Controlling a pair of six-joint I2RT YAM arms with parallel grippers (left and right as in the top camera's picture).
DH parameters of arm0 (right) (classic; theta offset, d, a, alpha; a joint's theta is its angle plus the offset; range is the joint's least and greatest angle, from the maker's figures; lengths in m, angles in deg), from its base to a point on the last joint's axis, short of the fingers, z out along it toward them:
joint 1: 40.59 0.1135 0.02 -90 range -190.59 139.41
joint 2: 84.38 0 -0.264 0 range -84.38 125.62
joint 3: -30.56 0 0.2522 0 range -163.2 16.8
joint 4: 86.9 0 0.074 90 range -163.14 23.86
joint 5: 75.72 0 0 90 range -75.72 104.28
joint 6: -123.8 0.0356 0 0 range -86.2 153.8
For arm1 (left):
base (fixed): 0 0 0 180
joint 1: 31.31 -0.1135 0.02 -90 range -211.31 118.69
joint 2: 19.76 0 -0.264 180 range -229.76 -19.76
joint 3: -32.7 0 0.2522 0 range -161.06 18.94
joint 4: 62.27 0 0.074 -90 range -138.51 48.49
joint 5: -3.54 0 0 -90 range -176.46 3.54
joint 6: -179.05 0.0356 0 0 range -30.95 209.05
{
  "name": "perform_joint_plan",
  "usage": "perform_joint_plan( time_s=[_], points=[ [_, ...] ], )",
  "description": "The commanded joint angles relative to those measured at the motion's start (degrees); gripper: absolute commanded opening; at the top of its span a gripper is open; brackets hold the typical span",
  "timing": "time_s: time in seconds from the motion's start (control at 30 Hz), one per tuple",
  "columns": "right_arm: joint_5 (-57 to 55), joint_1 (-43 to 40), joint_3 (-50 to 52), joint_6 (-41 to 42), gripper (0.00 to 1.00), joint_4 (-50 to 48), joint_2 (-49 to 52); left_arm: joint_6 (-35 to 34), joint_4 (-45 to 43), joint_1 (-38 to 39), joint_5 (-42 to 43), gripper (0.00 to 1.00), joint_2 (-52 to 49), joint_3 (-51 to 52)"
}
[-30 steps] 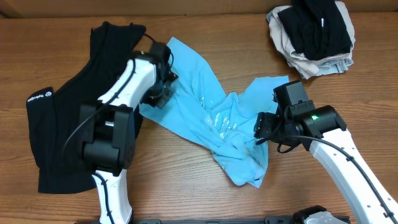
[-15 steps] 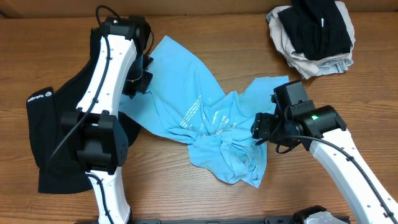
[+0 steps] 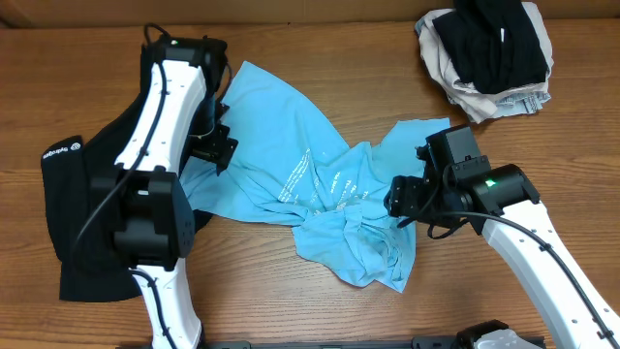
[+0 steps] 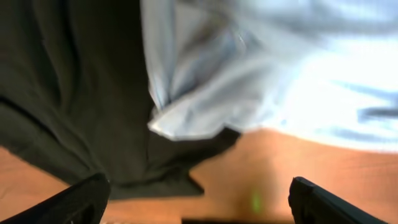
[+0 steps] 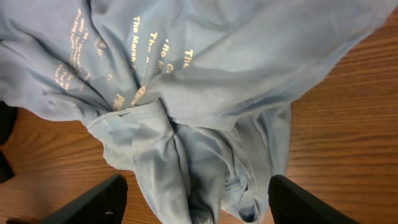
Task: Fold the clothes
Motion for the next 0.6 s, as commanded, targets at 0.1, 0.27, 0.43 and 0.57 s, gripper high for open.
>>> perform_joint_plan(
  time_s=[0.1,0.27,0.43,0.57],
  points=[
    [0.22,-0.11,0.09,-1.62,0.78,-2.34,0.00,13.03,-8.20,0.07,11.19,0.91,0.39,1.42],
    [-1.86,-0.11,0.09,-2.16,0.79,-2.95,0.79,15.04,-16.87,1.11,8.15,0.85,0.33,7.26],
    [-2.78,-0.11,0.09,-2.19,0.79,-3.13,1.14,5.49,-20.94,1.38,-7.41,0.75,0.33,12.39],
    [-2.78,-0.11,0.09,-2.19,0.80,-3.52,1.14,1.77,-22.05,1.09,-8.35,0.73,0.33,13.00]
  ],
)
